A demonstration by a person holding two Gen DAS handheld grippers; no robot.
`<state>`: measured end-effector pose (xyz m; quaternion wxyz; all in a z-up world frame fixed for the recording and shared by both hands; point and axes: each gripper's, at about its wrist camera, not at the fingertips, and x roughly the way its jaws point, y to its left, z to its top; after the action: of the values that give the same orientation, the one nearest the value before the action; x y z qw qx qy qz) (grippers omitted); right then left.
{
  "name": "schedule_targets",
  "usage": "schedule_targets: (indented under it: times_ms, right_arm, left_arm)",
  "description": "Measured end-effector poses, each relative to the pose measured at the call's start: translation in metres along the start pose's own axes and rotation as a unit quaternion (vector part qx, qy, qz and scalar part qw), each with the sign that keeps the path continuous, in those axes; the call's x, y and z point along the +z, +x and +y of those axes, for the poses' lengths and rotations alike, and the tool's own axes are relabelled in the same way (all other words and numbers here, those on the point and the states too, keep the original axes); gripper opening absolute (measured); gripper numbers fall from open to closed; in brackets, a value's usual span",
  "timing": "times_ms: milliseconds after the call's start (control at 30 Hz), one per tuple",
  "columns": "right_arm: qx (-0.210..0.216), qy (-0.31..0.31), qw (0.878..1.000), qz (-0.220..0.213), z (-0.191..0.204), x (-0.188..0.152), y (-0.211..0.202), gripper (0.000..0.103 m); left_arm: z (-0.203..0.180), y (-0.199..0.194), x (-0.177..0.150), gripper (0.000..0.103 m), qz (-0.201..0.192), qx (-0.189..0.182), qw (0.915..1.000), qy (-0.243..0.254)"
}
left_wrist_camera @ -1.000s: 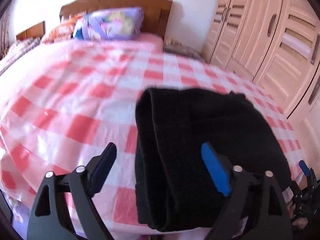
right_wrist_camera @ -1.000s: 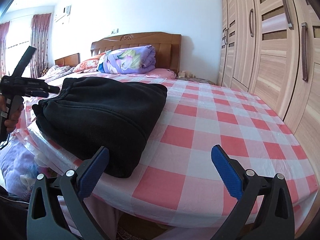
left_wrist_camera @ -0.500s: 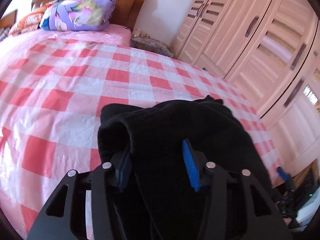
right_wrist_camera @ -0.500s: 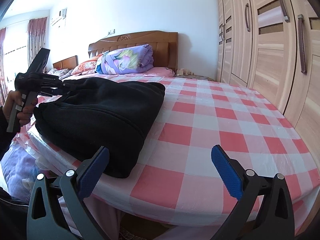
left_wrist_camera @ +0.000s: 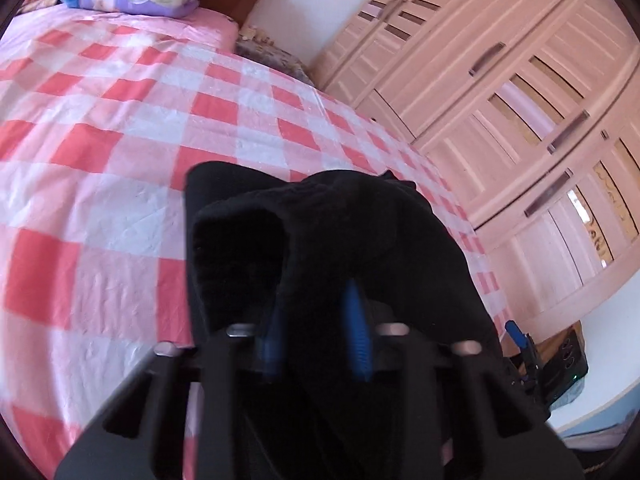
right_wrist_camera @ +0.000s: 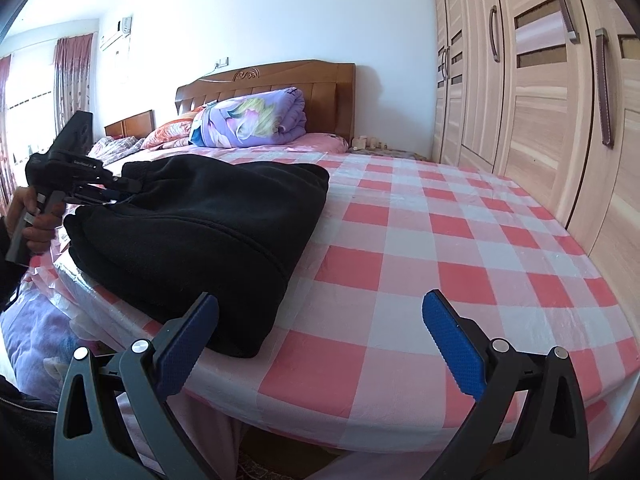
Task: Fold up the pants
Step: 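Carry the lifted black pants bundle across the bed with the left tool, then lower the pants bundle onto the bed and open the left tool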
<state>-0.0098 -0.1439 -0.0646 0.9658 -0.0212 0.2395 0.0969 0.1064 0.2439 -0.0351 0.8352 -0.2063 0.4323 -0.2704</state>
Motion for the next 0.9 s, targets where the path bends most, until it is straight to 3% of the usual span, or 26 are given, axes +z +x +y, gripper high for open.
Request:
schedule_targets:
  times_ms: [133, 200, 300, 433, 500, 533, 567, 633, 767, 833, 900]
  right_arm:
    - [0.008, 0.008, 1.000, -0.020, -0.003, 0.015, -0.007, 0.099]
    - [0.024, 0.008, 0.999, -0.028, 0.000, 0.027, -0.003, 0.099]
    - [0.060, 0.003, 0.998, -0.032, 0.014, 0.049, 0.008, 0.099]
    - [0.110, -0.034, 0.993, 0.007, 0.049, 0.062, 0.031, 0.099]
    - [0.131, -0.081, 0.986, 0.056, 0.076, 0.051, 0.046, 0.099]
    - [0.126, -0.113, 0.982, 0.084, 0.090, 0.040, 0.054, 0.099]
    - [0.098, -0.154, 0.980, 0.083, 0.102, 0.027, 0.056, 0.099]
    - [0.086, -0.180, 0.977, 0.076, 0.109, 0.022, 0.051, 0.099]
    - [0.175, -0.118, 0.976, 0.059, 0.109, 0.057, 0.039, 0.099]
    - [0.226, -0.131, 0.964, 0.056, 0.141, 0.071, 0.044, 0.099]
    - [0.272, -0.150, 0.946, 0.088, 0.165, 0.063, 0.058, 0.099]
  left_arm:
    - [-0.004, -0.055, 0.006, 0.004, -0.037, -0.037, 0.9986, -0.014]
    - [-0.004, -0.056, 0.005, 0.004, -0.021, -0.027, 0.9994, -0.011]
    - [0.008, -0.033, 0.000, 0.004, 0.019, 0.016, 0.9993, -0.026]
    - [0.034, -0.016, -0.011, 0.005, 0.021, 0.008, 0.9975, -0.068]
    - [0.042, -0.020, -0.017, 0.005, 0.009, -0.010, 0.9964, -0.084]
    - [0.043, -0.023, -0.019, 0.005, 0.004, -0.013, 0.9962, -0.086]
    - [0.043, -0.025, -0.020, 0.005, 0.002, -0.016, 0.9960, -0.087]
    - [0.039, -0.030, -0.022, 0.005, 0.003, -0.009, 0.9966, -0.082]
    - [0.025, -0.035, -0.018, 0.005, 0.001, 0.016, 0.9980, -0.061]
    - [0.021, -0.035, -0.017, 0.005, -0.002, 0.025, 0.9980, -0.059]
    - [0.026, -0.033, -0.019, 0.005, 0.000, 0.023, 0.9973, -0.070]
